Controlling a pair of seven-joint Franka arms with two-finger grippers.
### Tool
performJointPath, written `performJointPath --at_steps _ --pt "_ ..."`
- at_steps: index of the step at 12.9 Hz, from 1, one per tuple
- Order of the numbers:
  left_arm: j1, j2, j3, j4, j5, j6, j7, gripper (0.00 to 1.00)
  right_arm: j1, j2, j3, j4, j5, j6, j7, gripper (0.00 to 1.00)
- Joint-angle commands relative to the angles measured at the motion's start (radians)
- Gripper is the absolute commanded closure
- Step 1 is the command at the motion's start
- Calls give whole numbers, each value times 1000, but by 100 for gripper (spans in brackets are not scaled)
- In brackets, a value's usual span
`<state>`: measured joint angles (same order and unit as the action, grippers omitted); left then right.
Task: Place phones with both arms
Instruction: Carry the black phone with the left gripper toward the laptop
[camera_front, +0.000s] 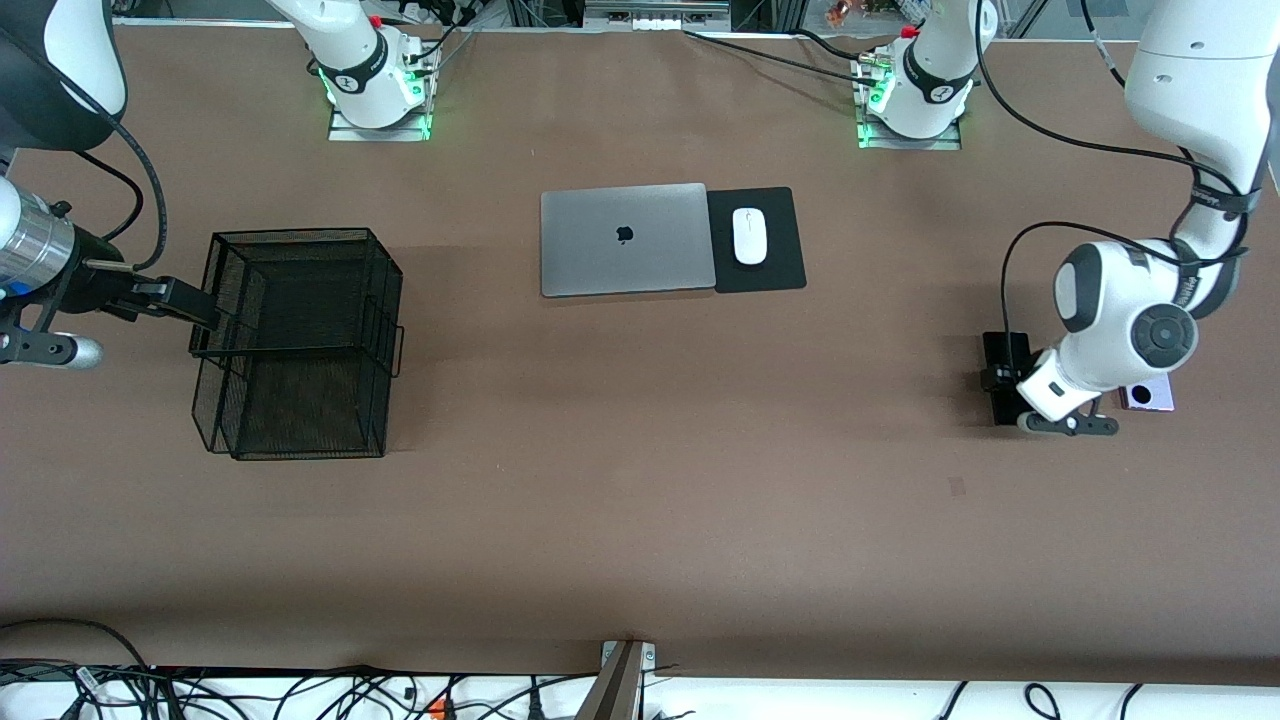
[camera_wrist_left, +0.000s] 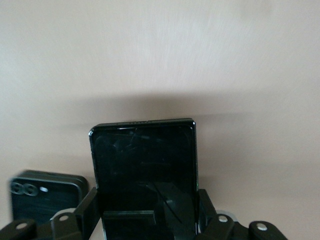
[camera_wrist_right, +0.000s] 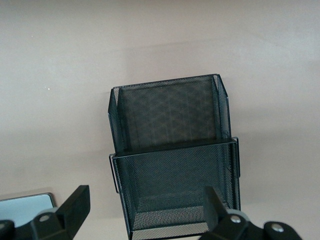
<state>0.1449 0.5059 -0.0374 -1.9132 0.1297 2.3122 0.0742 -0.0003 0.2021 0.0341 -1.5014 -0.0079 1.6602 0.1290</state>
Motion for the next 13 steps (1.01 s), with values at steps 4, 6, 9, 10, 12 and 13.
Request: performJointPath --at_steps 4,6,9,10,12,13 --pt "-168 92 4 190 -16 -77 -163 84 -1 -15 0 -36 6 -7 -109 0" --pt "-238 112 2 233 -44 -92 -204 85 -1 -15 0 -36 8 -7 -111 0" --pt "-355 131 2 279 -158 -105 -221 85 -1 -12 -2 -34 9 -2 -111 0" --pt "-398 138 4 295 -197 -105 -252 85 -1 -12 -2 -34 9 -2 -111 0" --pt "-500 186 4 365 -209 -105 -389 85 -1 -10 -2 -31 9 -5 -111 0" --pt "-560 219 4 409 -205 -105 -477 85 -3 -9 -2 -29 11 -4 -111 0"
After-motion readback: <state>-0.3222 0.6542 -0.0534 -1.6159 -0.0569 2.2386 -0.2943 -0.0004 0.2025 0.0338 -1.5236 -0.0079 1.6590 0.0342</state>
